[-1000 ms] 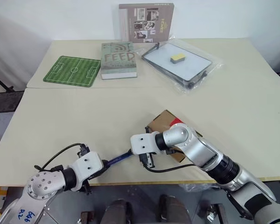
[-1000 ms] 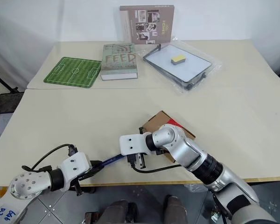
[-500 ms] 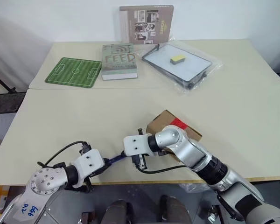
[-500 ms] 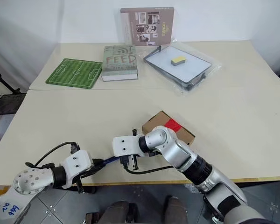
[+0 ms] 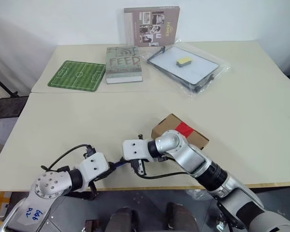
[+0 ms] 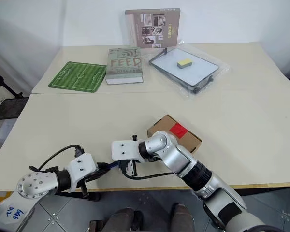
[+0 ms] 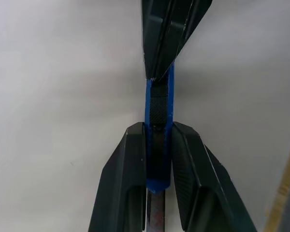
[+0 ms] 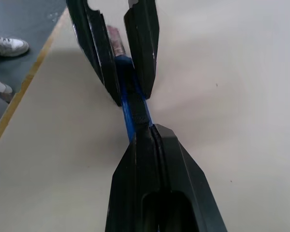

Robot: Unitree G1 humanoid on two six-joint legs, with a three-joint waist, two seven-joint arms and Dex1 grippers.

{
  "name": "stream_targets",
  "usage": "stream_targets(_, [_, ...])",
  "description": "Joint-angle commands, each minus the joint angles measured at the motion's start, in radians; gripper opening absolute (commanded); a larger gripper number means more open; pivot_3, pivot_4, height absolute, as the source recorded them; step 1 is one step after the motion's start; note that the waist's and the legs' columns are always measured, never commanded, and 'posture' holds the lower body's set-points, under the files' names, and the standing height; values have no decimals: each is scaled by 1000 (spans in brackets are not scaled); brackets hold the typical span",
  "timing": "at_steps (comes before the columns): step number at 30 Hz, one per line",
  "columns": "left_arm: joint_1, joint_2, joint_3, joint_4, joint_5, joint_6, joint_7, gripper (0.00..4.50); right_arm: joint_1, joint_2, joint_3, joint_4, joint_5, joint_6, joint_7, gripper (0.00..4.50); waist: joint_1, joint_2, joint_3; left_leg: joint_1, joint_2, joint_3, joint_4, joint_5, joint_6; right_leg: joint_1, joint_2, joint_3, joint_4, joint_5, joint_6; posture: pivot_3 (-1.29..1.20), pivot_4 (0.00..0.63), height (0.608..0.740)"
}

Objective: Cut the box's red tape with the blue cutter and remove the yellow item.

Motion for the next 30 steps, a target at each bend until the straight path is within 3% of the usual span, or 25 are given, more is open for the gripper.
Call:
stream_targets(1, [-14,-33,6,68,30,-70,27,439,-36,-23,-136,-106,113,107,25,47,-1,0,0,-1,0,0,0,0,0,-1,0,0,0,0,0,0,150,740])
stream_targets(3, [-38,-64,17,108,32,-126,40,439,-56,-56,-212,-162,205,223,62,47,-2,0,1,-2,0,0,0,0,0,-2,0,0,0,0,0,0,150,740])
stream_targets(7, [-98,-144,38,197,15,-271,60,439,-149,-114,-354,-172,305,492,18,880,-3,-2,2,-3,1,0,0,0,0,-3,1,-1,1,0,0,0,150,740])
stream_targets(11, [-132,-196,45,278,20,-431,65,439,-241,-141,-416,-127,370,726,-41,2269,-4,-4,3,-4,1,0,0,-1,1,-5,1,-2,1,0,0,0,150,740])
stream_targets(17, [-190,-251,23,379,56,-647,73,439,-319,-109,-453,-32,436,918,-134,4405,-7,-4,3,-9,0,3,-1,-3,3,-13,1,-3,3,0,0,0,150,740])
stream_targets(22, [-236,-295,1,447,103,-795,95,439,-379,-51,-499,73,486,993,-190,4492,-7,-5,3,-10,0,5,0,-3,3,-13,1,-3,3,1,1,0,150,740])
stream_targets(30, [-303,-323,-9,505,157,-893,136,439,-456,-37,-463,205,524,1022,-221,4492,-8,-5,4,-10,0,6,0,-3,3,-13,1,-3,3,1,1,0,150,740])
